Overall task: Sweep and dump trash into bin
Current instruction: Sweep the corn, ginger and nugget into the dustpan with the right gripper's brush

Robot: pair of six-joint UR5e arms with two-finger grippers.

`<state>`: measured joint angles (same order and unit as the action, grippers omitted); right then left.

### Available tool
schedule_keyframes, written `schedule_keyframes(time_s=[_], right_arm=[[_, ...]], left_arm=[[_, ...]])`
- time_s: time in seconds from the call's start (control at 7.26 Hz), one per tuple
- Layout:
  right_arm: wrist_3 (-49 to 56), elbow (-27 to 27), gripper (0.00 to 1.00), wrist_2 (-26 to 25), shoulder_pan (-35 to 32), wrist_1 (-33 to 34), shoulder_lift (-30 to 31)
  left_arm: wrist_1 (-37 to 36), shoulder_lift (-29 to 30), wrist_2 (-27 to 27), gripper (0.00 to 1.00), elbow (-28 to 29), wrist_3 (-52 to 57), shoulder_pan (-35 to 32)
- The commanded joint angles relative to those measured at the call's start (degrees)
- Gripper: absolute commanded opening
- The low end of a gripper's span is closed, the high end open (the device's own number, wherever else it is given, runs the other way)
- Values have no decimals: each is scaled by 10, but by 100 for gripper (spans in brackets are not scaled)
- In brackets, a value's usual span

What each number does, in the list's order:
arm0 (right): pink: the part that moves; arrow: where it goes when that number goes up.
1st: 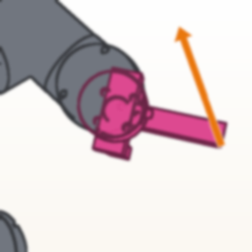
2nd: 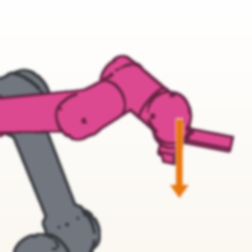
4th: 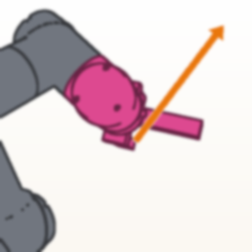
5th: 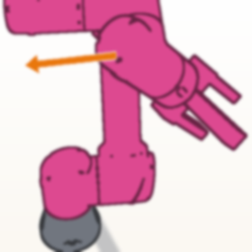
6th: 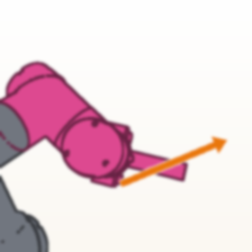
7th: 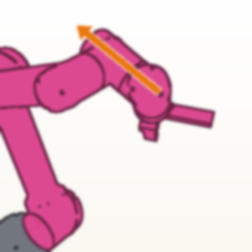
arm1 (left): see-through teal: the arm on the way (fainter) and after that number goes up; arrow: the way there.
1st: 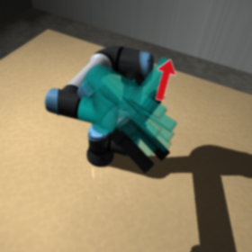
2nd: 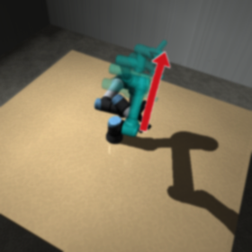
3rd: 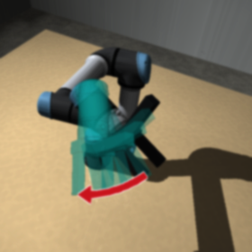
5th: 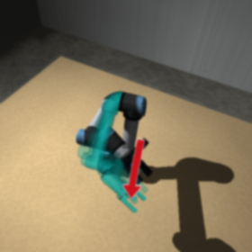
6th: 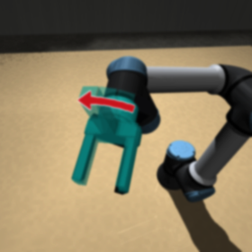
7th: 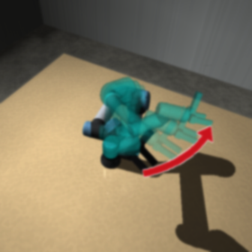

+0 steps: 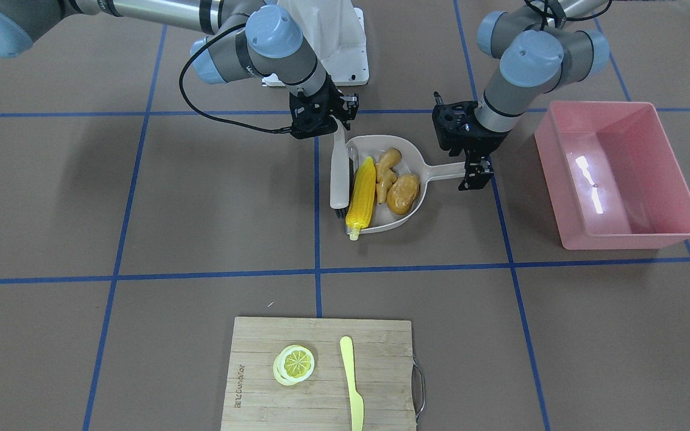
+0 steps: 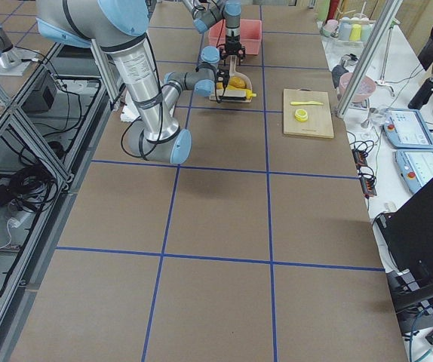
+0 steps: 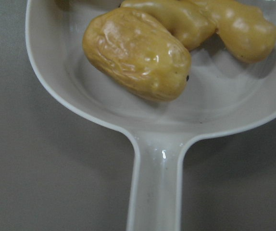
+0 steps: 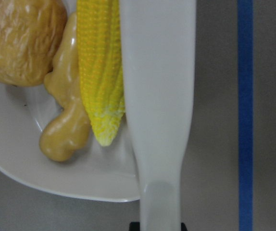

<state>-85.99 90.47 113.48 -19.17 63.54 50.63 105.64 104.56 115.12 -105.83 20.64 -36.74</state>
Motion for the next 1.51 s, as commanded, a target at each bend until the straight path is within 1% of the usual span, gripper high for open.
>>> schedule_keyframes(time_s=[0.0,0.41,0.69,1.1,1.24,1.38], right_arm=[[-4,-10,0,0,7,-46,-4],[-14,-10,0,-4,8,-76,-8],[-15,-18,0,-4,9,-75,-6],[-10,-15,0,-1,4,-70,1],[-10,-8,0,14,-5,-57,5],[-10,-5,0,16,-8,-54,6]], left_arm=[[1,0,15,89,0,-2,-2],[2,1,16,89,-1,-3,-3],[2,-1,17,88,1,-2,-3],[1,-2,25,88,0,-1,-4],[1,-2,25,88,-1,-1,-6],[1,-4,25,88,-3,-1,-6]])
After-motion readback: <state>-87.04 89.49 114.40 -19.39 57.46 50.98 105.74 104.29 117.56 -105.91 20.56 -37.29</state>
